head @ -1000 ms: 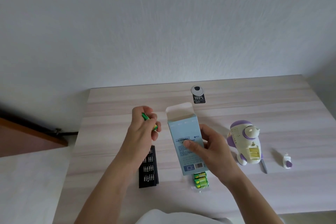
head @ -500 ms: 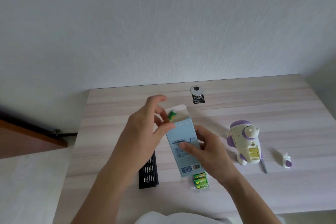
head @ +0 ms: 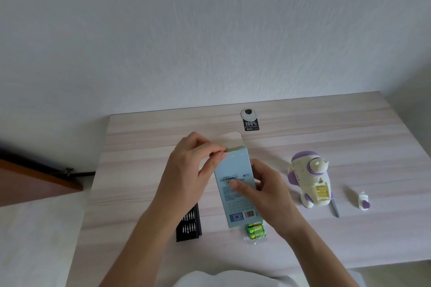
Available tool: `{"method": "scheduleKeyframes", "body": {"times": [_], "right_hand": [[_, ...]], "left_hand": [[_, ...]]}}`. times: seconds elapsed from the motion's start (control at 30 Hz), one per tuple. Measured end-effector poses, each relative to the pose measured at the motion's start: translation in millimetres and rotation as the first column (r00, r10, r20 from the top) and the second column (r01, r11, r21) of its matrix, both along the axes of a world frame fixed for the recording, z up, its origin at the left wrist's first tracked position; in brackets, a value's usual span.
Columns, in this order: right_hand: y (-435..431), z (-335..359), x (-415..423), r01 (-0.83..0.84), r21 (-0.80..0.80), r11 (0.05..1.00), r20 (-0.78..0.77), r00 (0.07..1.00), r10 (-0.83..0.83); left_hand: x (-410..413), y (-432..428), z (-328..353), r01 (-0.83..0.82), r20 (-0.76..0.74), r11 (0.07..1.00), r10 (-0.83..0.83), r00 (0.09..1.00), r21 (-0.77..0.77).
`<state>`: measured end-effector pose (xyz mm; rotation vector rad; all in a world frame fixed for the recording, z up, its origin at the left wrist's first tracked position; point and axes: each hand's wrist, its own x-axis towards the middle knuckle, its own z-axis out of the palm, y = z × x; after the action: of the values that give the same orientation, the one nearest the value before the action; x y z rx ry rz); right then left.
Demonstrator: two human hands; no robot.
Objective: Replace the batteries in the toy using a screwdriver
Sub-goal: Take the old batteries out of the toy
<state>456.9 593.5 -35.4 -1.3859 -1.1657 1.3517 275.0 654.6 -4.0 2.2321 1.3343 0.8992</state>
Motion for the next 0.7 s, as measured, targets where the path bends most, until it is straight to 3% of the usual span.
{"method": "scheduleKeyframes", "body": {"times": [0.2, 0.33, 0.53, 0.7], "right_hand": [[-3.0, -14.4, 0.1, 0.033, -0.029, 0.999, -0.091, 0.995, -0.035], [-3.4, -43.2, -1.2, 0.057, -0.122, 0.991, -0.165, 0.983, -0.077], [-0.5, -105.6, -12.6, 0.09, -0.273, 0.958, -0.038, 0.994, -0.105], [3.7, -153.9, -30.8, 0.016, -0.393, 0.92, 0.096, 0.995, 0.024]], "left_hand": [[-8.4, -9.7, -17.1, -0.077, 0.139, 0.99, 0.093, 0.986, -0.12], [-24.7, -19.0, -33.2, -0.146, 0.274, 0.925, 0.251, 0.928, -0.351], [-73.2, -36.6, -92.3, -0.234, 0.108, 0.779, 0.359, 0.927, -0.582], [-106.9, -57.5, -133.8, -0.275, 0.009, 0.69, 0.377, 0.926, -0.669]]}}
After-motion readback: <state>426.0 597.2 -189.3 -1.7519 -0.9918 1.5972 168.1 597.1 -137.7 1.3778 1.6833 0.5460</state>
